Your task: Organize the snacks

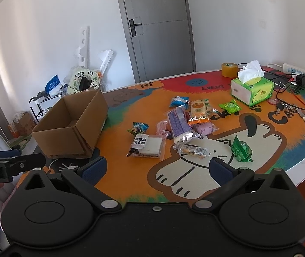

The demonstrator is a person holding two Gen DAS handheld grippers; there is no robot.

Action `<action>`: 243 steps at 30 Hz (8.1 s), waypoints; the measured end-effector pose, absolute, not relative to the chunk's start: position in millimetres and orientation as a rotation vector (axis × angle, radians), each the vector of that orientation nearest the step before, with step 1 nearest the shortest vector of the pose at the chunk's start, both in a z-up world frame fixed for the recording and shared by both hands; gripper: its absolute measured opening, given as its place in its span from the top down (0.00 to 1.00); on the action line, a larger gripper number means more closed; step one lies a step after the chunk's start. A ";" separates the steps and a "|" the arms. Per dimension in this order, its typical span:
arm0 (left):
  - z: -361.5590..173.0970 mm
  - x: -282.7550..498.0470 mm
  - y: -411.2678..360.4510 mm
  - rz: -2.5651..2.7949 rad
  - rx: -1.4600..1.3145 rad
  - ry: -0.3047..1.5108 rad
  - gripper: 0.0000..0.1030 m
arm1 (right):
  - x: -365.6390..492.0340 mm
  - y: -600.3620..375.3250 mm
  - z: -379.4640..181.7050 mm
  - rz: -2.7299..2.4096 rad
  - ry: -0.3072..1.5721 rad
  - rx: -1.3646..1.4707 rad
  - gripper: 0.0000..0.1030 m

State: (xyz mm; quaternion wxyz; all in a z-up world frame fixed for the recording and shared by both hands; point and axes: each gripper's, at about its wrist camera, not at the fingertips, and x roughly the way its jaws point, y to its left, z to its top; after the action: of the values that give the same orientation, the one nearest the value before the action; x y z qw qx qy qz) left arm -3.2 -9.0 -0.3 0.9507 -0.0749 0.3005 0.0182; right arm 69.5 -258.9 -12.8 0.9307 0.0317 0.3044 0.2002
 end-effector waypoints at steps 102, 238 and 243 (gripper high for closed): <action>-105.5 167.0 -96.2 -0.082 -0.093 0.718 0.47 | 204.3 -349.9 -119.0 0.264 0.616 0.202 0.59; -42.4 133.2 -61.5 0.002 -0.155 0.571 0.09 | 184.2 -308.6 -84.3 0.297 0.623 0.197 0.01; -51.7 141.0 -72.1 -0.017 -0.156 0.579 0.10 | 187.7 -313.9 -95.3 0.306 0.661 0.205 0.13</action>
State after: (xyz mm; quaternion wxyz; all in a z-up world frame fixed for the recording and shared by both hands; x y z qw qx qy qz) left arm 141.0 -72.1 -51.7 0.9553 -0.0766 0.2854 -0.0084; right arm 187.7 -313.9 -95.3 0.9292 0.1003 0.3228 0.1494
